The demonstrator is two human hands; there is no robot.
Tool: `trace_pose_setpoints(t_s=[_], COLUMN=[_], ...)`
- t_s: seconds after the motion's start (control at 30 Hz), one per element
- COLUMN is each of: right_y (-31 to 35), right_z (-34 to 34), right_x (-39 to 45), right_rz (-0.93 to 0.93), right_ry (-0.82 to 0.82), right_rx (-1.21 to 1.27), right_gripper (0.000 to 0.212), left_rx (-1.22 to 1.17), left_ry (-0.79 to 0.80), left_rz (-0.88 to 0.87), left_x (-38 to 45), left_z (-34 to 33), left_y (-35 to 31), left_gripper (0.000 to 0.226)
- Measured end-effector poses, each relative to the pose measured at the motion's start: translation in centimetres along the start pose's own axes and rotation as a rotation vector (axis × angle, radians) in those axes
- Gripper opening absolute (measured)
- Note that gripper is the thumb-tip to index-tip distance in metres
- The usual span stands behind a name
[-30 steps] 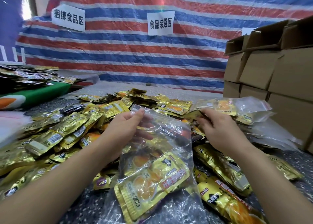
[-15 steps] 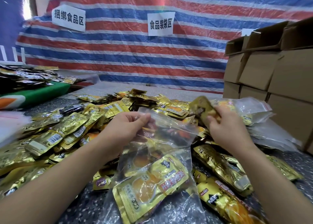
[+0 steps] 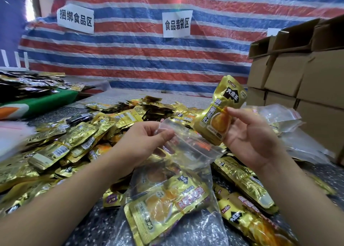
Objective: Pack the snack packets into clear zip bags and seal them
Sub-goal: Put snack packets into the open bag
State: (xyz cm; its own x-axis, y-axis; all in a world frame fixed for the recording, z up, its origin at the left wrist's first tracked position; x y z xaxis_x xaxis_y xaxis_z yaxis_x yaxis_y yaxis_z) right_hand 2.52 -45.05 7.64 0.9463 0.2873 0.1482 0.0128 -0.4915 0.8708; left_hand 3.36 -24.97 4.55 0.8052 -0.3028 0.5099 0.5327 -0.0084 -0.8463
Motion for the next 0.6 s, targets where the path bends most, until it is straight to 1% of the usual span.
trace_pose_setpoints(t_s=[0.13, 0.27, 0.3, 0.4, 0.47, 0.6], right_y=[-0.28, -0.73, -0.77, -0.43, -0.07, -0.25], right_z=[-0.5, -0.28, -0.26, -0.06, 0.22, 0.24], right_x=[0.17, 0.31, 0.37, 0.35, 0.32, 0.31], right_rz=[0.023, 0.062, 0.078, 0.147, 0.174, 0.155], right_ry=[0.036, -0.016, -0.026, -0.047, -0.069, -0.093], right_rx=[-0.074, -0.182, -0.19, -0.156, -0.148, -0.263], right_gripper=[0.034, 0.047, 0.047, 0.037, 0.034, 0.041], left_rx=[0.01, 0.027, 0.021, 0.002, -0.001, -0.001], left_ry=[-0.016, -0.008, -0.007, -0.006, -0.002, -0.014], left_rz=[-0.003, -0.011, -0.011, -0.002, 0.0, -0.004], left_x=[0.02, 0.03, 0.0, -0.02, -0.02, -0.02], left_z=[0.05, 0.04, 0.04, 0.0, -0.02, -0.03], left_y=[0.02, 0.03, -0.02, -0.11, -0.08, -0.14], left_gripper=[0.016, 0.017, 0.017, 0.023, 0.024, 0.024])
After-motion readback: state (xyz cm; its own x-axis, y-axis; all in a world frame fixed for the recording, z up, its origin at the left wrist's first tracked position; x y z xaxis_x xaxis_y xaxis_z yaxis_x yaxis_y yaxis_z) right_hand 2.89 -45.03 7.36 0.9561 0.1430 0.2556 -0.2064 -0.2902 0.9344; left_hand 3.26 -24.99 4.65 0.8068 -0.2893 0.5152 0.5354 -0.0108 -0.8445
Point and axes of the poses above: each hand's wrist, its own x-axis towards the middle knuckle, its own z-axis out of the back of the hand, y = z × x, the point moved 7 cm from there along x, towards the middle knuckle, and after that the axes turned 12 degrees about -z, right-handed, at the moved point
